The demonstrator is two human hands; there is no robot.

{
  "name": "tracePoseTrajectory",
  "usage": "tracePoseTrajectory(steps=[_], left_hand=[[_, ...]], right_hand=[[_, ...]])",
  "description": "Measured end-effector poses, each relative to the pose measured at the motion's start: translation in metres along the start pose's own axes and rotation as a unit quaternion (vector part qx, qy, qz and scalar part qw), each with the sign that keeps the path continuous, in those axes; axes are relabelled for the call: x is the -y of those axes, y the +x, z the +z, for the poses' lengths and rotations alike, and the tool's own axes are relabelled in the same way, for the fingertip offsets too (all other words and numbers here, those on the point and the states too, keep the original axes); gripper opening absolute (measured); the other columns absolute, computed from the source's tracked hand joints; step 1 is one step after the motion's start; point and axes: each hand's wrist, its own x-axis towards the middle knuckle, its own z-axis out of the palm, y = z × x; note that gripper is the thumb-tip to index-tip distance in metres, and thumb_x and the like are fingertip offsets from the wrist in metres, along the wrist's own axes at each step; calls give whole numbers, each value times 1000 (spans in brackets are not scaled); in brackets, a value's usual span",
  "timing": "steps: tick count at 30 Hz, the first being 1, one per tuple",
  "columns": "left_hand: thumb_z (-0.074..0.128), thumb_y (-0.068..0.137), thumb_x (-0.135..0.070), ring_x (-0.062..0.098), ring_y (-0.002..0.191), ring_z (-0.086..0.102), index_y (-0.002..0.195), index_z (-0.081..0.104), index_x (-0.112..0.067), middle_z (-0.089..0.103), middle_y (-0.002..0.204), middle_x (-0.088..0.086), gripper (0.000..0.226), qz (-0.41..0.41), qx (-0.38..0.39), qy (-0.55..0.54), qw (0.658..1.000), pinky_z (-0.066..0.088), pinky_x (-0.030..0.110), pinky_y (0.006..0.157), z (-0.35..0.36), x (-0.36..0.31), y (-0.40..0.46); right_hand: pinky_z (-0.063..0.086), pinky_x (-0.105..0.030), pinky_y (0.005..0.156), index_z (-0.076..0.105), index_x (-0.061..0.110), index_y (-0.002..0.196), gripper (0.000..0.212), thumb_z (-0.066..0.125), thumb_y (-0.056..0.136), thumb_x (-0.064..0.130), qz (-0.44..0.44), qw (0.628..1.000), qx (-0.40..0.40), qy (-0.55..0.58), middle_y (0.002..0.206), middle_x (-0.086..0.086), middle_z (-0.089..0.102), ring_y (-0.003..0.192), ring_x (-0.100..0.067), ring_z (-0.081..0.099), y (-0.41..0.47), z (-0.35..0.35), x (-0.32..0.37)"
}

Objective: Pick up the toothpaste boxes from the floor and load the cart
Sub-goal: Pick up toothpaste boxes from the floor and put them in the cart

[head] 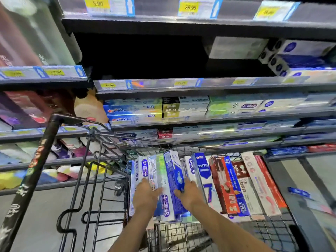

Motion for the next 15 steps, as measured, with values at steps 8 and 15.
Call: tracePoseTrajectory(steps=[8, 15], left_hand=[[53, 93, -35, 33, 115, 53, 127, 45, 0, 55, 125, 18, 49, 89, -29, 121, 988, 42, 36, 91, -14, -35, -4], [47, 92, -51, 29, 142, 26, 150, 16, -6, 24, 155, 11, 80, 250, -21, 262, 932, 28, 42, 113, 34, -156, -55]], right_hand=[[41, -34, 97, 39, 9, 139, 51, 50, 95, 34, -72, 995, -70, -16, 134, -14, 48, 122, -29, 49, -27, -72, -55], [42, -38, 93, 44, 11, 130, 44, 46, 95, 38, -61, 982, -154, -88, 127, -12, 54, 115, -32, 53, -73, -141, -172]])
